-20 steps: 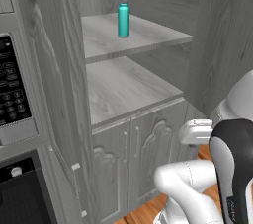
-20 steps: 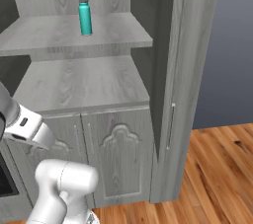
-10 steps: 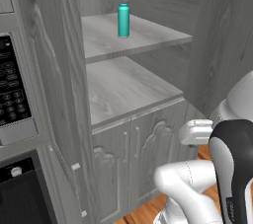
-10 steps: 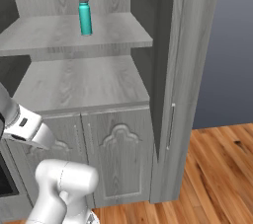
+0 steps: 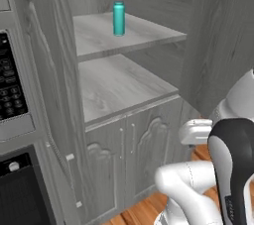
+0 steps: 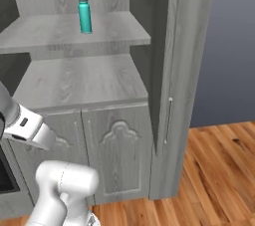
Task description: Pick the water bottle, can, milk from the counter and place them in the open cabinet.
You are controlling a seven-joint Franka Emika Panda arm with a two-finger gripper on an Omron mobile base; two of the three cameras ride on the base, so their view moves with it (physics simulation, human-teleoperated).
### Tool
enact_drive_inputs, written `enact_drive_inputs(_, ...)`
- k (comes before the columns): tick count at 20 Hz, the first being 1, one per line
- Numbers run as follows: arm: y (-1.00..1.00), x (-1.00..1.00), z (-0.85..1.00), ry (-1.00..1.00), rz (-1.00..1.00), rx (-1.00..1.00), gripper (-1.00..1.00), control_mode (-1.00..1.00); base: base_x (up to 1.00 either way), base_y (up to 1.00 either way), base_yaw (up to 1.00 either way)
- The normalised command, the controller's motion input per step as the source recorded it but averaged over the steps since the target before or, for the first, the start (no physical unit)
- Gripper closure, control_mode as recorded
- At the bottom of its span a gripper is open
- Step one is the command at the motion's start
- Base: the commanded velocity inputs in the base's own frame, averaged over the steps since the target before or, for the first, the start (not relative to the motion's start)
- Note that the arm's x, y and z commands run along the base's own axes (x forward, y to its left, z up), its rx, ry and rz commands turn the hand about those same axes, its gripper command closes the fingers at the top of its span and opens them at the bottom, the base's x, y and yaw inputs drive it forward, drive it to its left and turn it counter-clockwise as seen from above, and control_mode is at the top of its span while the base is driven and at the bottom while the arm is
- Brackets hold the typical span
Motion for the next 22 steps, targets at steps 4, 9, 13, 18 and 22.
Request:
enact_drive_inputs(4,0.0,0.0,0.0,0.0,0.0,0.0,-1.0,1.0,-0.78,-0.09,-0.11)
enact_drive_inputs(9,0.0,0.0,0.0,0.0,0.0,0.0,-1.0,1.0,-0.58,-0.03,-0.18)
enact_drive_inputs(13,0.0,0.0,0.0,0.0,0.0,0.0,-1.0,1.0,-0.31,-0.03,-0.38)
enact_drive_inputs(18,0.0,0.0,0.0,0.0,0.0,0.0,-1.0,1.0,-0.13,-0.32,-0.65)
enact_drive_inputs(22,0.0,0.0,0.0,0.0,0.0,0.0,-1.0,1.0,-0.13,-0.39,-0.77)
